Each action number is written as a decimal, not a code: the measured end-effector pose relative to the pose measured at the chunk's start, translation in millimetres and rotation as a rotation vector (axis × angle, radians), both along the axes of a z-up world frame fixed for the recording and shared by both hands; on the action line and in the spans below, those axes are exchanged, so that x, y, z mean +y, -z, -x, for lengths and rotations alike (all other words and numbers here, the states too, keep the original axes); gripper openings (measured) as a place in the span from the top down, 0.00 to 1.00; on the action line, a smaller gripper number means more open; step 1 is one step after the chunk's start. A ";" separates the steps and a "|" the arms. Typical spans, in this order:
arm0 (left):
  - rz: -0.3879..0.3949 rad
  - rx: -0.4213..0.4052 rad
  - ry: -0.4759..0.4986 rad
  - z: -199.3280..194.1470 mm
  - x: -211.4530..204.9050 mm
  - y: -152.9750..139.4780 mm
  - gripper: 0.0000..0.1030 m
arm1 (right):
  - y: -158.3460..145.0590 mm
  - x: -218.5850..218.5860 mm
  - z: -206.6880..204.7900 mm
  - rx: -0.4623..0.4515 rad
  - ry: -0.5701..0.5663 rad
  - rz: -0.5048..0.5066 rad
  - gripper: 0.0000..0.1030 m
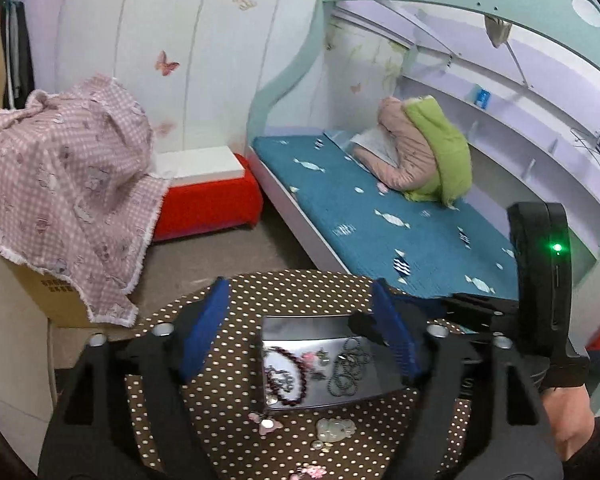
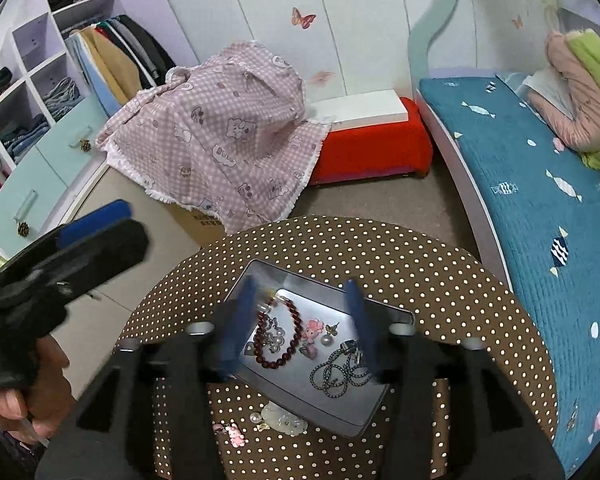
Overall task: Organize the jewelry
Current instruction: 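Lower both held pieces into the tin box and open both tools, then withdraw both tools back from the tin box, then grasp the pink bunny charm with the left tool while the right tool grasps a pearl piece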
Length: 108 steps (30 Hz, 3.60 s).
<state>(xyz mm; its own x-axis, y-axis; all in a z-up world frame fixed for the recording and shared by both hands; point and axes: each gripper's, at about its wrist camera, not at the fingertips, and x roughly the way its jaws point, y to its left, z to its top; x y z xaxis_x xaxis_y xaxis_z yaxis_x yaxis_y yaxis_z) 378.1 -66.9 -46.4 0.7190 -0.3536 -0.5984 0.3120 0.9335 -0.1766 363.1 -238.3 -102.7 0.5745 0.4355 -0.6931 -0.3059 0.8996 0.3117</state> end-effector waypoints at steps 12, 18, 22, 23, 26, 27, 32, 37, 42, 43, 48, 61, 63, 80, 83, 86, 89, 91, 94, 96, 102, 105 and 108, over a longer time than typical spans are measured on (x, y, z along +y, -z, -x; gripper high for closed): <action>-0.052 -0.139 -0.153 55.8 32.7 -26.1 0.05 | -25.2 -23.3 41.6 -0.112 0.142 0.004 0.07; -0.065 -0.192 -0.206 87.5 41.2 -40.4 0.05 | -53.0 -23.3 73.9 -0.204 0.169 0.007 0.07; -0.067 -0.233 -0.231 113.4 47.7 -50.0 0.05 | -71.0 -22.1 99.5 -0.265 0.191 0.021 0.07; -0.068 -0.240 -0.235 118.4 47.5 -52.2 0.05 | -76.3 -22.6 108.5 -0.285 0.197 0.022 0.07; -0.066 -0.262 -0.246 136.4 51.7 -57.0 0.05 | -85.1 -23.1 128.8 -0.325 0.223 0.033 0.07; -0.066 -0.268 -0.248 141.0 52.8 -57.5 0.05 | -86.3 -21.5 134.9 -0.334 0.228 0.037 0.07; -0.062 -0.295 -0.267 167.3 58.5 -59.5 0.05 | -93.5 -16.0 163.4 -0.377 0.234 0.057 0.07; -0.061 -0.300 -0.285 192.3 64.4 -55.3 0.05 | -97.1 -11.9 190.1 -0.418 0.249 0.061 0.07; -0.058 -0.294 -0.310 216.1 74.8 -46.1 0.05 | -95.3 -12.0 217.5 -0.451 0.278 0.069 0.07; -0.059 -0.289 -0.312 220.4 76.1 -43.2 0.05 | -93.3 -11.5 220.9 -0.452 0.283 0.078 0.07; -0.070 -0.249 -0.305 231.6 78.9 -23.2 0.05 | -78.3 -9.2 227.1 -0.416 0.281 0.094 0.07; -0.078 -0.131 -0.243 209.0 70.2 22.9 0.05 | -58.1 -8.6 216.7 -0.347 0.271 0.115 0.07; -0.082 -0.103 -0.221 200.5 65.2 34.1 0.05 | -52.7 -11.0 212.6 -0.328 0.275 0.117 0.07; -0.162 0.124 -0.070 121.5 14.3 133.6 0.05 | 9.9 -31.3 169.2 -0.132 0.293 0.123 0.07; -0.169 0.157 -0.048 107.7 5.5 146.5 0.05 | 20.7 -32.0 161.2 -0.100 0.287 0.127 0.07; -0.180 0.189 -0.027 96.2 -2.1 157.7 0.06 | 27.6 -32.4 154.7 -0.079 0.281 0.128 0.07; -0.178 0.216 -0.006 91.2 -4.1 166.4 0.17 | 34.7 -31.4 149.5 -0.058 0.270 0.129 0.07; -0.202 0.210 0.006 90.7 -6.6 170.7 0.29 | 39.6 -30.6 146.2 -0.045 0.259 0.129 0.07; -0.196 0.202 0.031 90.1 -6.4 170.2 0.41 | 45.5 -25.5 141.5 -0.027 0.242 0.130 0.07; -0.177 0.206 0.037 89.0 -5.4 169.7 0.52 | 49.5 -23.1 139.1 -0.017 0.231 0.129 0.07; -0.094 0.233 0.053 81.2 10.6 168.1 0.75 | 58.3 -14.6 137.3 0.007 0.196 0.124 0.07; -0.077 0.233 0.045 84.6 20.3 167.5 0.76 | 65.2 -9.0 134.4 0.030 0.172 0.125 0.07; -0.069 0.228 0.014 90.0 31.9 165.0 0.76 | 76.7 0.4 128.8 0.062 0.143 0.116 0.07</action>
